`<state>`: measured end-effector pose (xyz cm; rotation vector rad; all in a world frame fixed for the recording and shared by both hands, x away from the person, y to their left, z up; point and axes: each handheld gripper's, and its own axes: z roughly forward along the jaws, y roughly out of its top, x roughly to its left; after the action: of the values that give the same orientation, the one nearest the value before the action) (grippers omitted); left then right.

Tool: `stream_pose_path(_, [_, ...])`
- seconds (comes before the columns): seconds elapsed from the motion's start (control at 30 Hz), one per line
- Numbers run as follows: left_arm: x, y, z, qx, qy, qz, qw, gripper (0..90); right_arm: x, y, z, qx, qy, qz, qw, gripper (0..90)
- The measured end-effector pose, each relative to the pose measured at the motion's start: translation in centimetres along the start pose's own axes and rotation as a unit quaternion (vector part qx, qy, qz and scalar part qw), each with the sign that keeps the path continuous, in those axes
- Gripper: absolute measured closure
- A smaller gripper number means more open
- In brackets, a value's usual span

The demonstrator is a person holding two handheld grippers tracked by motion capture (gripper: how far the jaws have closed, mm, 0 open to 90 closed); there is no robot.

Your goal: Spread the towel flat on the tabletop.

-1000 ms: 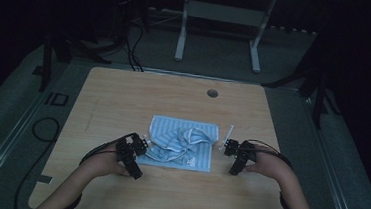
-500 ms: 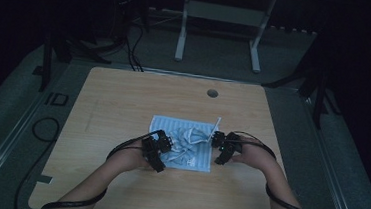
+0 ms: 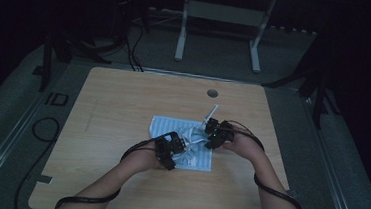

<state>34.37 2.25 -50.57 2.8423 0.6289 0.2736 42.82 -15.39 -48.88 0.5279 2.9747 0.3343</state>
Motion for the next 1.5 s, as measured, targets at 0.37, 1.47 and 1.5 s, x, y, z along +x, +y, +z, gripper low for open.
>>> stream_pose_path(0.37, [0.6,-0.9,-1.6,-0.024,0.017,-0.016,0.9994,85.5,0.5,-0.2,-0.5,0.011,-0.022,-0.019,0.9995,89.3])
stream_pose_path(1.47, [5.6,-4.7,-1.6,-0.095,0.028,-0.156,0.9828,81.4,-0.3,-4.9,-1.4,0.007,-0.022,0.036,0.9991,87.9])
stream_pose_path(1.5, [5.9,-4.7,-0.8,-0.086,0.027,-0.159,0.9832,81.4,-0.3,-4.8,-1.1,0.009,-0.020,0.042,0.9989,88.2])
